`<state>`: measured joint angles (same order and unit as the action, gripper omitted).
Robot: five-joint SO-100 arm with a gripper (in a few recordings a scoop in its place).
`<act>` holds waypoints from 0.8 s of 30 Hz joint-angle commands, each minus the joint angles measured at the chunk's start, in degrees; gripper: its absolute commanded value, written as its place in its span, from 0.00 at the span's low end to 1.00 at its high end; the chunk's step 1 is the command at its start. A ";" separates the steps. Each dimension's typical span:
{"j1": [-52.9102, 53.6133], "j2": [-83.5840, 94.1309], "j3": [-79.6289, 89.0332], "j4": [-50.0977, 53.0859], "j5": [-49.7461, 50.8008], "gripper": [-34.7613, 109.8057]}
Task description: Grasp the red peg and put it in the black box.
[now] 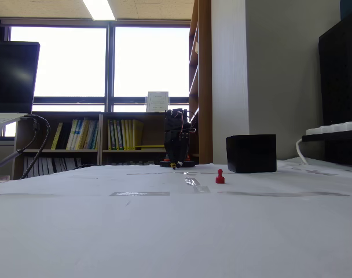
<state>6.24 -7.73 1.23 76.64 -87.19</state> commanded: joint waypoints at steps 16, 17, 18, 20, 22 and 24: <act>0.70 -1.23 -4.39 -3.96 -12.30 0.26; 1.41 0.44 -4.39 -9.49 -12.22 0.26; 1.67 1.93 -4.31 -15.12 -11.43 0.26; 1.85 5.71 -3.34 -23.73 -11.34 0.26; 2.20 10.02 -0.53 -29.00 -12.74 0.24; 2.20 14.15 3.34 -31.99 -14.59 0.24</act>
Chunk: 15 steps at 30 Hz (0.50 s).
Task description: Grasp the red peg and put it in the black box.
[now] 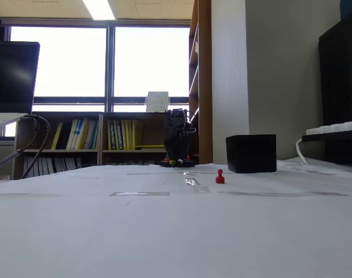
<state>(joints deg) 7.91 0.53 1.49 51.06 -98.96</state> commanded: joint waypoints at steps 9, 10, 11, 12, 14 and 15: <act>1.67 27.95 29.97 -10.46 0.79 0.24; 2.29 30.15 30.32 -11.60 0.09 0.24; 2.55 32.34 31.20 -14.24 0.00 0.24; 2.72 35.51 32.70 -16.70 0.18 0.24; 3.08 42.63 37.44 -20.13 1.32 0.24; 3.16 45.97 39.81 -21.18 1.14 0.24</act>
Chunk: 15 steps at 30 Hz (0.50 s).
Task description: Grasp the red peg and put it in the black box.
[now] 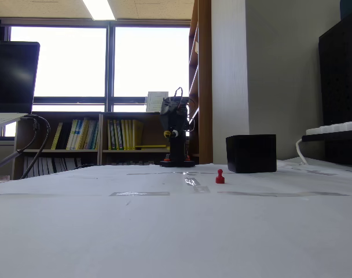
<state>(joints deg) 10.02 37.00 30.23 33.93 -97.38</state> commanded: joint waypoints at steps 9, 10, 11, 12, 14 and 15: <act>0.35 32.17 24.35 -23.55 2.99 0.24; 0.18 33.49 25.75 -24.26 4.04 0.24; 0.00 34.01 26.54 -24.61 4.75 0.24; -0.18 34.28 26.89 -25.66 5.89 0.24; -0.53 34.80 26.72 -28.56 7.91 0.25; -0.70 35.42 26.37 -30.59 8.79 0.25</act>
<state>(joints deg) 9.23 71.19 51.15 7.91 -90.53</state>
